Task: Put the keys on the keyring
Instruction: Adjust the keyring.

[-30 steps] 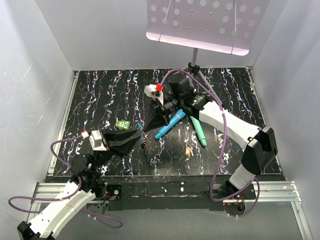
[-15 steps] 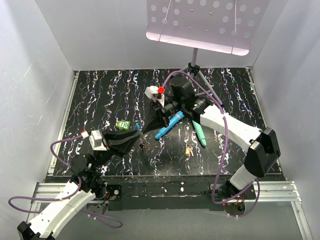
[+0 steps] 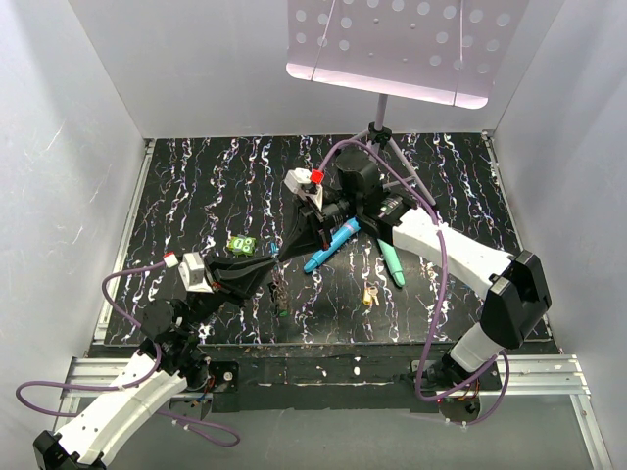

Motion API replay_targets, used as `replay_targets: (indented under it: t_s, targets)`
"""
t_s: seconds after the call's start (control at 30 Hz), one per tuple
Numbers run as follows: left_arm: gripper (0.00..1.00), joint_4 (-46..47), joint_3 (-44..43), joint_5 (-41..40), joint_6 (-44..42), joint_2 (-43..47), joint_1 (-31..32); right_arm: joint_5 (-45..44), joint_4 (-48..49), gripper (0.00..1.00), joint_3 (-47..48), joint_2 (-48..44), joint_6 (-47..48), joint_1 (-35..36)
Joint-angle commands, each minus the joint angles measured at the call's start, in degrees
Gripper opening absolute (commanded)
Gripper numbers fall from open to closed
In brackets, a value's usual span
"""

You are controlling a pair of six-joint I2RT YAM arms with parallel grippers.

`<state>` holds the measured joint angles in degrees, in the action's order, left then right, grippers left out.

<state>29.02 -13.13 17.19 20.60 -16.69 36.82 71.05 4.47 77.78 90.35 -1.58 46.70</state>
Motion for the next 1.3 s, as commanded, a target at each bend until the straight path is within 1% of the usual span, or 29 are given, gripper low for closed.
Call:
replay_targets:
  t_s: [0.0,0.13,0.2,0.27,0.37,0.47,0.5,0.53,0.6,0.7,0.73,0.83,0.93,1.07,1.17,1.27]
  targets:
    - [0.14,0.34,-0.94,0.56,-0.56,-0.27,-0.26,0.76,3.62,0.01,-0.61,-3.25,-0.61,0.50]
    - [0.13,0.43,-1.29,1.35,-0.47,-0.71,-0.34,0.85,4.05,0.01,-0.87,-3.42,-0.87,0.68]
    - [0.08,0.69,-1.29,1.97,-0.56,-0.98,-0.34,0.76,4.41,0.01,-0.79,-3.42,-1.14,0.68]
    - [0.01,0.69,-1.29,2.76,-0.65,-1.07,-0.34,0.59,4.84,0.01,-0.79,-3.42,-1.49,0.76]
    - [0.00,0.26,-1.46,4.42,-1.09,-1.07,-0.26,0.58,4.94,0.01,-0.61,-3.42,-1.67,0.85]
    - [0.00,-5.61,-3.30,5.22,-3.36,-0.72,-0.34,0.58,4.50,0.01,-0.78,-3.42,-1.49,0.85]
    - [0.00,-9.03,-4.62,5.22,-4.42,-0.54,-0.26,0.50,3.97,0.01,-0.87,-3.60,-1.32,0.85]
    - [0.00,-12.28,-6.63,5.40,-5.91,-0.19,-0.34,0.50,3.10,0.06,-0.79,-3.68,-0.27,0.85]
    - [0.00,-19.92,-9.89,5.40,-8.46,-0.19,-0.26,0.76,-1.54,0.18,0.61,-3.77,3.93,0.85]
    - [0.00,-30.21,-15.59,6.18,-12.59,-2.11,-0.26,1.11,-16.02,0.33,5.61,-3.33,14.38,0.68]
    - [0.00,-33.99,-17.79,6.62,-13.73,-3.34,-0.26,1.20,-22.68,0.36,7.11,-3.07,18.59,0.59]
    - [0.00,-41.47,-23.25,8.03,-16.72,-7.21,-0.34,0.41,-34.05,0.44,11.24,-2.28,28.27,0.06]
    - [0.00,-45.96,-27.47,9.52,-18.66,-10.81,-0.26,-0.12,-40.66,0.47,14.15,-1.58,34.71,-0.55]
    - [0.00,-51.07,-32.92,11.20,-20.33,-15.03,-0.34,-0.38,-44.72,0.48,16.26,-0.35,37.79,-0.55]
    - [0.00,-52.39,-35.21,11.90,-20.34,-17.15,-0.34,-1.34,-47.00,0.48,17.14,0.88,39.55,-0.55]
    - [0.00,-52.05,-35.83,12.60,-20.34,-18.03,-0.26,-1.88,-50.60,0.48,18.54,2.29,43.67,-0.38]
